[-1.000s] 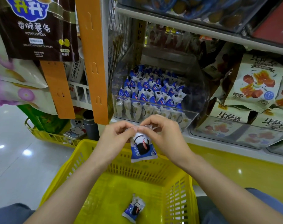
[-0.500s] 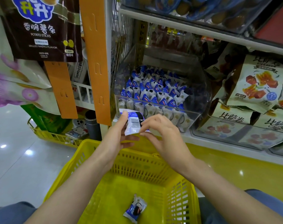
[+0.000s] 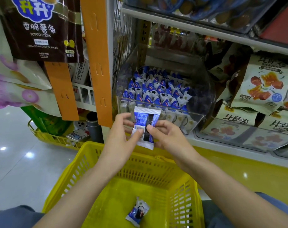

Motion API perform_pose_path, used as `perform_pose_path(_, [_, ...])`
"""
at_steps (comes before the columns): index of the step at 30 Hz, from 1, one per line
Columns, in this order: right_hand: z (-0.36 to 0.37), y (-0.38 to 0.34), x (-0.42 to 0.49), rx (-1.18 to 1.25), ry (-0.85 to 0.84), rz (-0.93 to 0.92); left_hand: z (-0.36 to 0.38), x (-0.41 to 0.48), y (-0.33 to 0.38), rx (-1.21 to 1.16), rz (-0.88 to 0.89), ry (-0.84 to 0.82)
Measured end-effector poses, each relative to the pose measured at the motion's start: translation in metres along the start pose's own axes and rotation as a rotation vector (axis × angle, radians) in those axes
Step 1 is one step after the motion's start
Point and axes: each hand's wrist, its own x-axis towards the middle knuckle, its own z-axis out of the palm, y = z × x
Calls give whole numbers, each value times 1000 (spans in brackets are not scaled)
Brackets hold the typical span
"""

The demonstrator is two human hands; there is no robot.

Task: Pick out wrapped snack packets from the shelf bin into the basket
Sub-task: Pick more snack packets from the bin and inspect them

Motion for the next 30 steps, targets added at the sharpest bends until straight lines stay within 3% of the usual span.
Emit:
perform_pose_path(4, [2, 1, -2, 85, 4, 32, 4, -5, -6, 186, 137, -47])
perform_pose_path(12, [-1, 1, 0, -13, -6, -13, -1, -6, -4, 142, 95, -137])
perform_pose_path(20, [5, 6, -2, -49, -25, -57, -3, -14, 0, 443, 197, -144])
perform_pose_path(30, [13, 6, -4, -90, -71, -71, -8, -9, 1, 469, 129, -135])
